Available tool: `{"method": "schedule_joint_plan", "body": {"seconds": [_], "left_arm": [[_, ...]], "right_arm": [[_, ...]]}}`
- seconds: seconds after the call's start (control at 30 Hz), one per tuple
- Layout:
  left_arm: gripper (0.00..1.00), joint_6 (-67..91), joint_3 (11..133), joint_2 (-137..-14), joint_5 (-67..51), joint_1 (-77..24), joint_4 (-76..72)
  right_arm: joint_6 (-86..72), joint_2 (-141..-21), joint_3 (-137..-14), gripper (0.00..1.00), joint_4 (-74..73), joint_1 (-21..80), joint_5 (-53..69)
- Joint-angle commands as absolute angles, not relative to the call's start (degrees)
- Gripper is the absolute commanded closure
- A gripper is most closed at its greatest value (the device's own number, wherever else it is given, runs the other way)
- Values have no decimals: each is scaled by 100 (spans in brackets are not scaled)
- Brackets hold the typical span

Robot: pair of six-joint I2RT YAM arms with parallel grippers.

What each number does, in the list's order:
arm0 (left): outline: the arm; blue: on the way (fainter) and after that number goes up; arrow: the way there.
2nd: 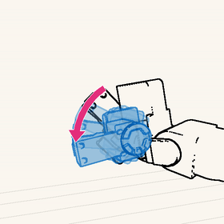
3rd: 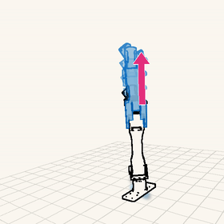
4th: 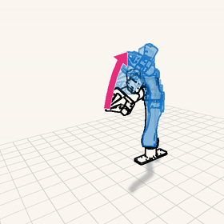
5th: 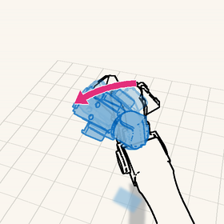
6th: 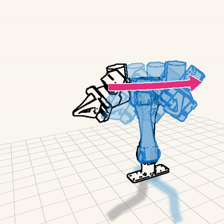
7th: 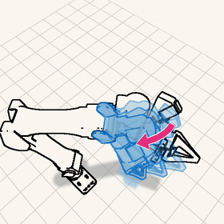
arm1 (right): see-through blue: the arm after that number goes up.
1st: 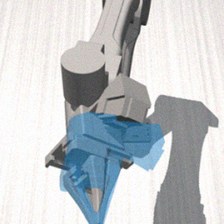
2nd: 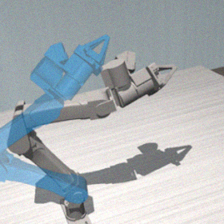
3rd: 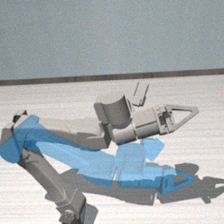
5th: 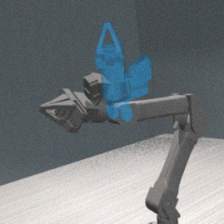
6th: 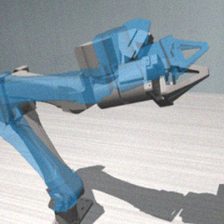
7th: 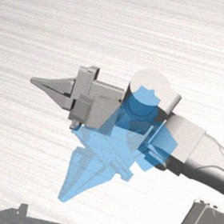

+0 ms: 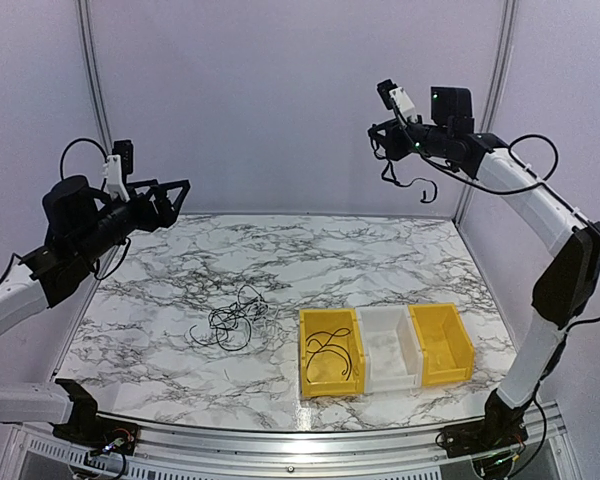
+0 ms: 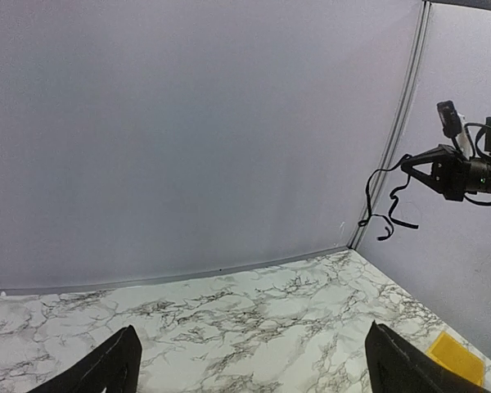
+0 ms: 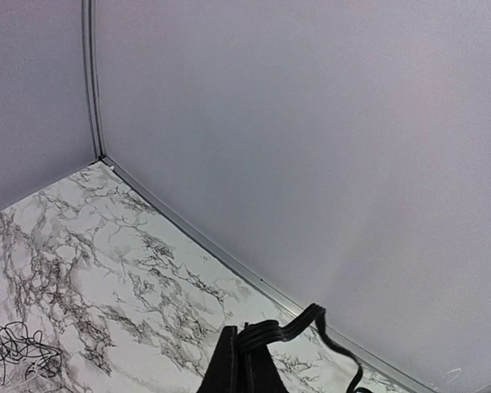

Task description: Untangle the cables

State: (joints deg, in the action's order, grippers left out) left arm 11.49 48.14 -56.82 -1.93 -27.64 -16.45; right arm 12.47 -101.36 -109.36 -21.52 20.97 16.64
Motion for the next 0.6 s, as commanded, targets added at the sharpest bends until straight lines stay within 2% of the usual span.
{"method": "schedule_joint_plan", "body": {"seconds": [0.0,0.3,0.57], "left_arm": [[1,1502,4871,-5836,-266,-2743,-1477],[1,1594,5114,-6195,-87,-2745,-1477],[1,1878,5243,-6586,341,-2736,-1459]], "right_arm": [[1415,-9638,-10751,100,-2223,2118,2231],[1714,-8738,-10048,100,-2462,2228,2937],[2285,-8159,-9669,100,-2762,3008,3118]]}}
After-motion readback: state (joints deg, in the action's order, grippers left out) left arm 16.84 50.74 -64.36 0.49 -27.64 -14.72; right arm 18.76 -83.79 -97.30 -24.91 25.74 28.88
